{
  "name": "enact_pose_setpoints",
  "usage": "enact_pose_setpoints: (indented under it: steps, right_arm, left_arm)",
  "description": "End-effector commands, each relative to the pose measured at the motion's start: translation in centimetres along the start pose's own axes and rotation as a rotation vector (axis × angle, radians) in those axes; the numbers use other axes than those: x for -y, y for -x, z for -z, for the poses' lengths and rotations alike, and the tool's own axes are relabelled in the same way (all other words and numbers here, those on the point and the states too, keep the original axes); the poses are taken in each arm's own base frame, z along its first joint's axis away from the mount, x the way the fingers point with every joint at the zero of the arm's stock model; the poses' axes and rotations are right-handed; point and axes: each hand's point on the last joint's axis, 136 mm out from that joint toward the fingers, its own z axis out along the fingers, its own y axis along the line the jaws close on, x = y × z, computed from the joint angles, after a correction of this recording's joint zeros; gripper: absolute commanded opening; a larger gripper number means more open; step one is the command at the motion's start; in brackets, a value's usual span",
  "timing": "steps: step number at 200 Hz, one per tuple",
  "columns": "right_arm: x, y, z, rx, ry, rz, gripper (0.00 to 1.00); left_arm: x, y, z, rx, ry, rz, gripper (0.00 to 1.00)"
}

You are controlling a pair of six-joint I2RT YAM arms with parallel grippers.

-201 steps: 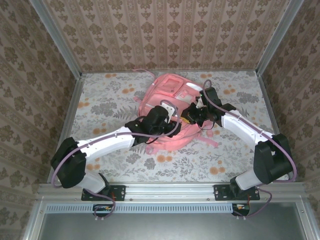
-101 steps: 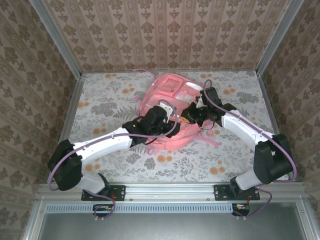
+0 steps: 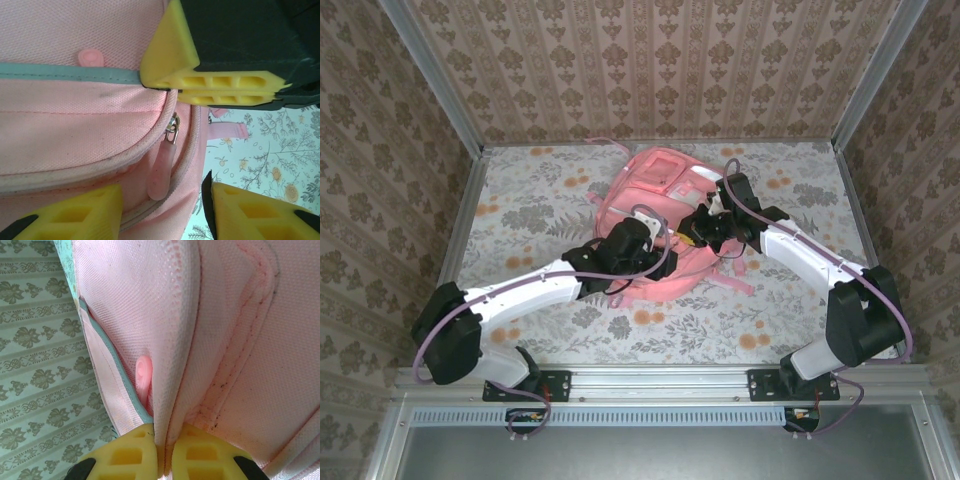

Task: Pack the student bag

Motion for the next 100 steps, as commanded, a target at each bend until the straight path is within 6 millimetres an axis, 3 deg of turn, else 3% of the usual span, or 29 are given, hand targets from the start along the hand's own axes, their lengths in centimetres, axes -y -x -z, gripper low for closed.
enact_pose_setpoints:
  steps: [1, 100]
  right_arm:
    - [-4.1, -0.6, 0.8, -0.034, 0.124, 0.069, 0.1]
    - [-4.8, -2.3, 0.1, -0.085, 0.134, 0.08, 0.1]
  left_arm:
    - [0.4, 1.1, -0.6, 0.015, -0.003, 0.015, 0.47]
    - [-0.5, 2.7, -1.0, 0.081, 0.038, 0.058, 0.32]
